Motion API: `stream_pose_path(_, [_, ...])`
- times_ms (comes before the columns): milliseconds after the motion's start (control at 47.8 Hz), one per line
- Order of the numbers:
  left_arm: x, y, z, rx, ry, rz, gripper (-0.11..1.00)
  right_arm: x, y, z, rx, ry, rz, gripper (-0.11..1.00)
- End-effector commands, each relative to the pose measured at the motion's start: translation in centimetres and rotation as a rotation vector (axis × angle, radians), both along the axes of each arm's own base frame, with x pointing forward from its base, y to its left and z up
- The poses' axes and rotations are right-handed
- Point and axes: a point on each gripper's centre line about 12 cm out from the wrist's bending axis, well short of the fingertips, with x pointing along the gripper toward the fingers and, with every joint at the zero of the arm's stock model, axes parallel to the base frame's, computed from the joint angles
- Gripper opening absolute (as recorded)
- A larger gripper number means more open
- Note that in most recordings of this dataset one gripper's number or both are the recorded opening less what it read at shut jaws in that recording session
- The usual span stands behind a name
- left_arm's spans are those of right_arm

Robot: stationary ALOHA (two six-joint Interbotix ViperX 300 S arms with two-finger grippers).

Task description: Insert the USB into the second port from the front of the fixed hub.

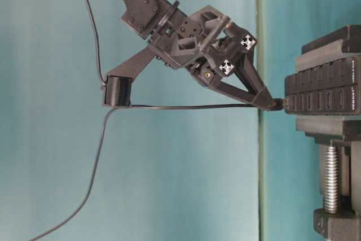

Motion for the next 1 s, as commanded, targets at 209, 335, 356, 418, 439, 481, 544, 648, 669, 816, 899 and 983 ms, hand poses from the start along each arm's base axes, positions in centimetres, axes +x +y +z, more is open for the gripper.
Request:
stream_pose_path(209, [0.3, 0.0, 0.6, 0.000, -0.020, -0.002, 0.00, 0.5, 0.3, 1.7, -0.011, -0.048, 0.012, 0.06])
stream_pose_path(335, [0.3, 0.0, 0.6, 0.000, -0.020, -0.002, 0.00, 0.5, 0.3, 1.9, -0.011, -0.054, 0.011, 0.06])
stream_pose_path(356, [0.3, 0.0, 0.6, 0.001, -0.020, -0.002, 0.00, 0.5, 0.4, 2.0, -0.010, -0.054, 0.010, 0.06])
stream_pose_path(418, [0.2, 0.0, 0.6, 0.000, -0.018, -0.002, 0.00, 0.5, 0.4, 2.3, -0.013, -0.062, 0.011, 0.06])
stream_pose_path(439, [0.3, 0.0, 0.7, 0.000, -0.021, -0.002, 0.00, 0.5, 0.4, 2.4, -0.013, -0.065, 0.010, 0.06])
stream_pose_path(481, [0.3, 0.0, 0.6, 0.000, -0.020, -0.002, 0.00, 0.5, 0.4, 2.8, -0.014, -0.076, 0.009, 0.06])
stream_pose_path(544, [0.3, 0.0, 0.6, 0.000, -0.020, -0.002, 0.00, 0.4, 0.4, 3.4, -0.017, -0.089, 0.009, 0.06])
stream_pose_path(648, [0.3, 0.0, 0.7, 0.001, -0.021, -0.002, 0.00, 0.3, 0.4, 4.3, -0.020, -0.106, 0.009, 0.06])
stream_pose_path(669, [0.3, 0.0, 0.7, 0.001, -0.021, -0.002, 0.00, 0.3, 0.4, 4.5, -0.020, -0.109, 0.008, 0.06])
stream_pose_path(816, [0.3, 0.0, 0.7, 0.000, -0.021, 0.000, 0.00, 0.0, 0.5, 5.8, -0.021, -0.121, 0.007, 0.06])
stream_pose_path(899, [0.3, 0.0, 0.7, 0.000, -0.021, 0.000, 0.00, -0.2, 0.5, 6.2, -0.021, -0.124, 0.006, 0.06])
stream_pose_path(983, [0.3, 0.0, 0.7, 0.000, -0.021, -0.002, 0.00, -0.4, 0.5, 6.7, -0.022, -0.130, 0.006, 0.06])
